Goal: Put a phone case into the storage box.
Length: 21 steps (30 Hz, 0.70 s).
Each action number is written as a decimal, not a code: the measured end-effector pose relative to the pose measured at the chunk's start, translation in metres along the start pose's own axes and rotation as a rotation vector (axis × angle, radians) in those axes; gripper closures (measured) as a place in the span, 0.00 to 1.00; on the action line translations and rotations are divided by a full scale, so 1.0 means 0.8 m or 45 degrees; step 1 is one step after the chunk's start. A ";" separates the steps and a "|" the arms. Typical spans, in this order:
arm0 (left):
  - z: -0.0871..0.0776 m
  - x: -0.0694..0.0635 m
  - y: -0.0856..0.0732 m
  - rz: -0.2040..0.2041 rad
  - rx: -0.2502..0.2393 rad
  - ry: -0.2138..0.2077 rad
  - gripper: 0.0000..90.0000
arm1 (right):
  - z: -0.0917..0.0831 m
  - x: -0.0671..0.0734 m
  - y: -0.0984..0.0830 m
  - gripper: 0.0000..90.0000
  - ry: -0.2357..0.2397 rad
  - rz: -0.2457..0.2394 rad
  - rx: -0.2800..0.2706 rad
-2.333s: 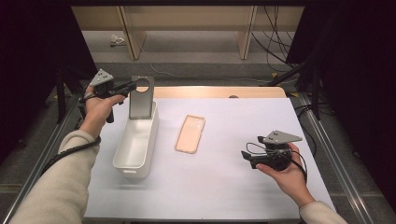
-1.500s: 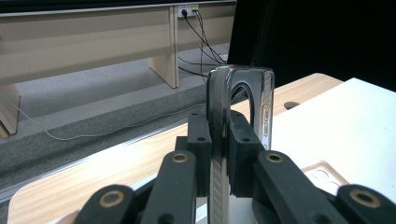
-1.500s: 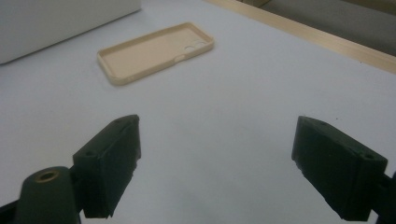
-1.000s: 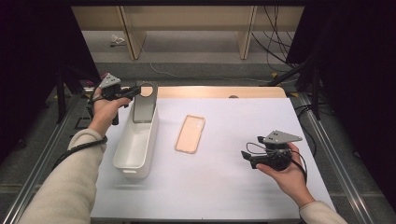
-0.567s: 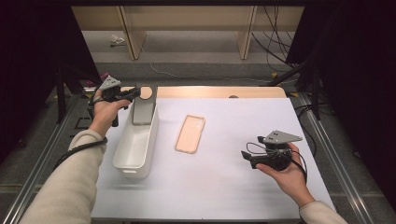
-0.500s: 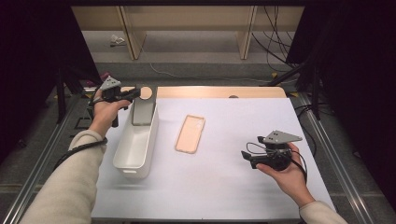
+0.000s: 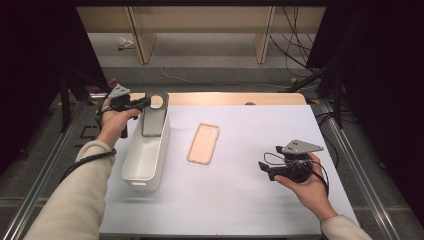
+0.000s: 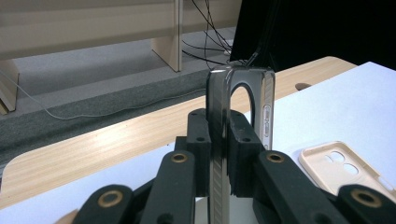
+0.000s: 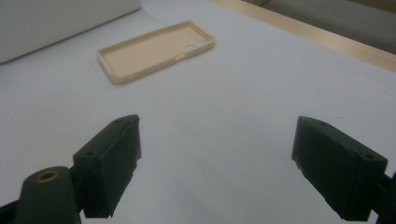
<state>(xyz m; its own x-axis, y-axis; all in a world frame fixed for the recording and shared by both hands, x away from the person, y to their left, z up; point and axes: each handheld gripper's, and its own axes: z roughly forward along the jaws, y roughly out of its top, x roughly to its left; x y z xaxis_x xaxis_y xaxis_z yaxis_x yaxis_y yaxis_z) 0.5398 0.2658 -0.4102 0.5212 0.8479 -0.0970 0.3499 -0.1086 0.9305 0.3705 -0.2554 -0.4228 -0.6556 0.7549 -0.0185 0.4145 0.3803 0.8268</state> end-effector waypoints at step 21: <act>0.004 0.009 -0.009 0.000 0.040 0.028 0.87 | 0.000 0.000 0.000 0.18 0.005 0.000 0.001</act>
<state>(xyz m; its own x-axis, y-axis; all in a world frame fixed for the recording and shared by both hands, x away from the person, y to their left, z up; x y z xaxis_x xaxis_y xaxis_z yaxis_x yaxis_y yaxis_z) 0.5432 0.2709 -0.4183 0.5039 0.8592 -0.0887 0.3745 -0.1248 0.9188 0.3708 -0.2555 -0.4232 -0.6579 0.7529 -0.0161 0.4154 0.3807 0.8262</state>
